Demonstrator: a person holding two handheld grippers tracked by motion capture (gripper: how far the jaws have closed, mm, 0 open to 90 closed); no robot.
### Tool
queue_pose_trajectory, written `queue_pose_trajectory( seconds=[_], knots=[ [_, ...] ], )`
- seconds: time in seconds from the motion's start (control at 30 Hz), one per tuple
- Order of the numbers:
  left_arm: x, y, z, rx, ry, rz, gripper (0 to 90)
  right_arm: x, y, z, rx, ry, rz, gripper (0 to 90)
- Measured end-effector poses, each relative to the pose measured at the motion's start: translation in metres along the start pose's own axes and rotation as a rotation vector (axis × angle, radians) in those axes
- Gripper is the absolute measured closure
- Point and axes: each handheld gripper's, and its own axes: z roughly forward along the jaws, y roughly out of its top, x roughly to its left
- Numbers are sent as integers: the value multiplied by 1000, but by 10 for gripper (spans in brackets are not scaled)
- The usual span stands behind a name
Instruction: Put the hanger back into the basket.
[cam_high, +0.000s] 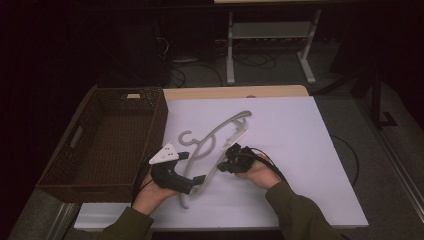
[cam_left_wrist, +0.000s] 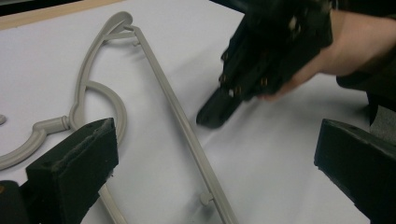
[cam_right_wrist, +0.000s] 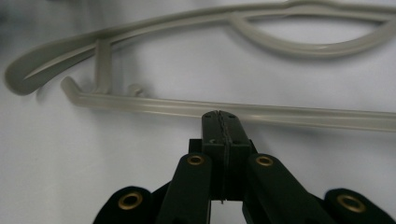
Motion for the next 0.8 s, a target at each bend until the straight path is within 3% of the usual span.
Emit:
queue_pose_trajectory(
  seconds=[0.07, 0.17, 0.3, 0.4, 0.43, 0.47, 0.53, 0.7, 0.8],
  knots=[
    [0, 0, 0, 2, 0, 4, 0, -9, -1, -9, -23, -31, 15, 897],
    [-1, 1, 1, 0, -1, 2, 0, -27, 0, -23, -66, -86, 81, 896],
    [-1, 1, 1, 0, -4, 3, 0, -60, 3, -35, -129, -170, 159, 897],
    [-2, 0, 2, 1, -5, -6, 0, -81, 9, -37, -151, -238, 212, 897],
    [-2, 0, 2, 1, -5, -6, 0, -81, 9, -37, -151, -238, 212, 897],
    [-1, 0, 2, 5, -8, 2, 0, -95, 13, -35, -159, -284, 226, 897],
    [-1, 0, 2, 5, -6, 4, 0, -107, 16, -31, -154, -320, 238, 898],
    [-1, 0, 2, 4, -8, 7, 0, -128, 21, -16, -147, -326, 276, 898],
    [0, 0, 2, 5, -8, 3, 0, -134, 24, -6, -113, -325, 279, 898]
  ],
)
